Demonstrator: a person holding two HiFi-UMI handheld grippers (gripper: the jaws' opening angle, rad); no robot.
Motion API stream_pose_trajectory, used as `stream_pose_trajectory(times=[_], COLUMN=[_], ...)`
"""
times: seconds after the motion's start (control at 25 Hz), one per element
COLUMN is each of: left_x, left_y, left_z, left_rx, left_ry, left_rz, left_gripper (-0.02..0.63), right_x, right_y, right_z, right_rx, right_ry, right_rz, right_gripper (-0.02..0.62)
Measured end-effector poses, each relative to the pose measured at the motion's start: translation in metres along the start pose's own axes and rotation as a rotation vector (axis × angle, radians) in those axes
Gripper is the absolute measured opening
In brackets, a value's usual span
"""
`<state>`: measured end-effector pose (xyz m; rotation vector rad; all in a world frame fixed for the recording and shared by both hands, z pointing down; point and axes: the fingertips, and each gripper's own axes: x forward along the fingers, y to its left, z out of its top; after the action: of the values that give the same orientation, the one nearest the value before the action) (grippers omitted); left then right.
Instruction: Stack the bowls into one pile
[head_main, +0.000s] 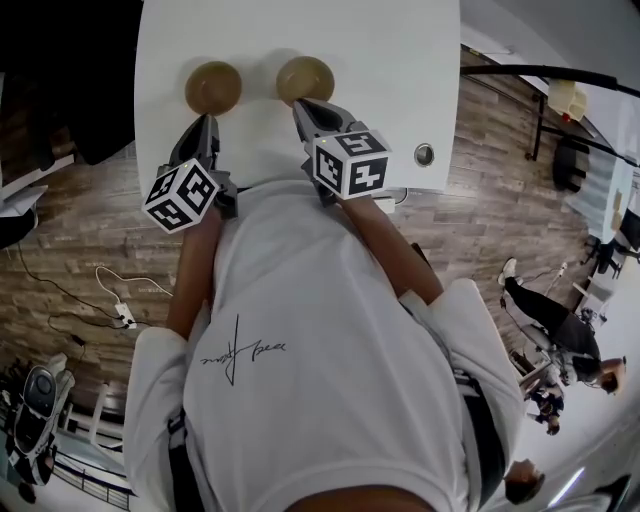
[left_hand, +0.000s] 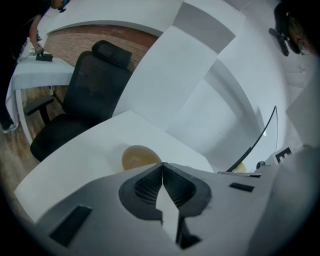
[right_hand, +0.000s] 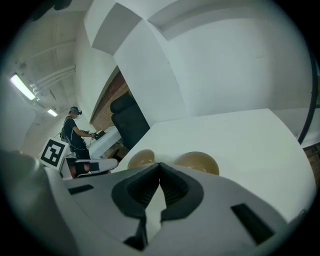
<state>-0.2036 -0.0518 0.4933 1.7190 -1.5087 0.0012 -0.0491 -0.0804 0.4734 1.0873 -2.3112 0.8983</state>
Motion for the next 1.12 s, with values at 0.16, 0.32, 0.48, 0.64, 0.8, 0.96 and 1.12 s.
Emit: stream_pose_trajectory(times=[0.16,0.32,0.48,0.64,0.8,0.96,1.12], left_x=[0.001,0.004,0.008,0.012,0.017,0.021,0.026], left_y=[0.017,0.029,0.042,0.047,0.054,0.061,0.066], left_z=[-0.005,-0.009,-0.016,-0.022,-0.025,-0.029,-0.031], left_rx=[-0.100,-0.194,-0.273,-0.354,-0.427,-0.505,-0.555], left_ry=[0.009,0.008,0.017,0.026,0.035,0.031,0.032], left_rz=[0.023,0.040,0.075,0.066,0.068,0.067,0.064], left_gripper=[0.003,0.003,0.003,0.005,0.110,0.114,0.114], right_x=[-0.001,-0.001,-0.001,0.000,0.002,0.003,0.006], right_y=[0.004,0.009,0.015,0.016,0.015,0.013,0.009], right_z=[-0.004,-0.007,-0.009,-0.009,-0.009,-0.009,-0.009], right_rx=[-0.027,-0.077,-0.135,-0.155,-0.151,-0.144,-0.135], right_ry=[0.011,0.020,0.025,0.028,0.032,0.036,0.038], right_rz=[0.006,0.004,0.009,0.014,0.013,0.009,0.002], right_gripper=[0.011,0.011,0.011,0.011,0.011,0.011,0.011])
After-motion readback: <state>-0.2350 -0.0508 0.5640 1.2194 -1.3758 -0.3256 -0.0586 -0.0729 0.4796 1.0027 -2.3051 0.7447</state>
